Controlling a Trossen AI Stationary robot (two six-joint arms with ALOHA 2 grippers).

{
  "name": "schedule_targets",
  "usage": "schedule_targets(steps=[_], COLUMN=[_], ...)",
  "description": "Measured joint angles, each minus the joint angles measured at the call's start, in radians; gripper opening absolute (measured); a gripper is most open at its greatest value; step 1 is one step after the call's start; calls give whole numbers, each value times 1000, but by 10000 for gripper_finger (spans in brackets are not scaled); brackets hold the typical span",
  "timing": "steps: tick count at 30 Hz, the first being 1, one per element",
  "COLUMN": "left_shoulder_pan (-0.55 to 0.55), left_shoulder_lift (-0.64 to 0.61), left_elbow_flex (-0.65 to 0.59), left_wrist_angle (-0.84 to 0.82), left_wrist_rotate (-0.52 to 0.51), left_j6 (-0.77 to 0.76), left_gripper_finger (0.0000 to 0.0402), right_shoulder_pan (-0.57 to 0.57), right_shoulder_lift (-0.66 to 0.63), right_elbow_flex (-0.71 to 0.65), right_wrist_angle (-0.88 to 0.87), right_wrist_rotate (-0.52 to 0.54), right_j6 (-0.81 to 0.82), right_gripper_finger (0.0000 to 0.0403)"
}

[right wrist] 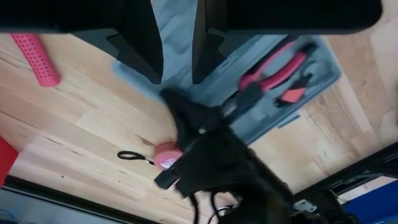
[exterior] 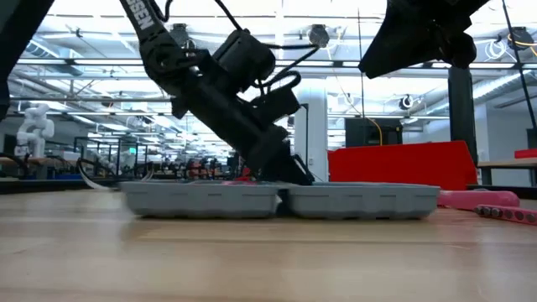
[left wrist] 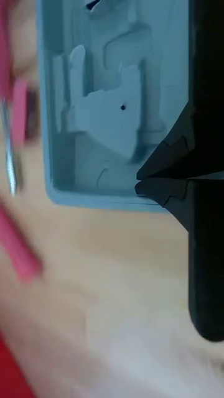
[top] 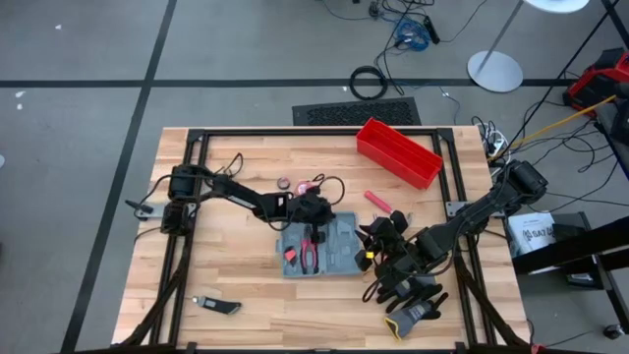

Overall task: Prefit tool cases
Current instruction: Adjust the hex key on the toolbox

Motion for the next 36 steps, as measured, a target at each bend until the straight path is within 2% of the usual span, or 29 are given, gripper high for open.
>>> schedule_targets(steps=[5, 13, 18, 22, 27, 31, 34, 36], left_shoulder_pan=[20, 8, -10, -13, 8, 35, 53, 66], left_shoulder_lift=[-13, -101, -204, -298, -389, -410, -413, -413], left_elbow_flex=[-1, -2, -2, -1, -1, -1, -2, -2], left_wrist_angle=[-16, -38, -70, -159, -303, -372, -413, -419], left_wrist_rotate=[-101, -93, -87, -87, -80, -28, -25, -25], left_j6=[-63, -68, 50, 165, 264, 296, 297, 304], left_gripper_finger=[2, 2, 2, 2, 2, 2, 2, 2], right_shoulder_pan=[-1, -10, -41, -70, -138, -182, -215, -233], right_shoulder_lift=[0, 0, 0, -1, -13, -13, -13, -9], right_elbow_flex=[0, 0, 0, 0, 0, 0, 0, 0], right_wrist_angle=[0, -45, -83, -130, -314, -425, -423, -379], right_wrist_rotate=[3, 33, 27, 19, -113, -258, -387, -441], right_j6=[-13, -22, -20, -12, 153, 284, 290, 232], right_gripper_finger=[75, 75, 75, 75, 75, 75, 75, 75])
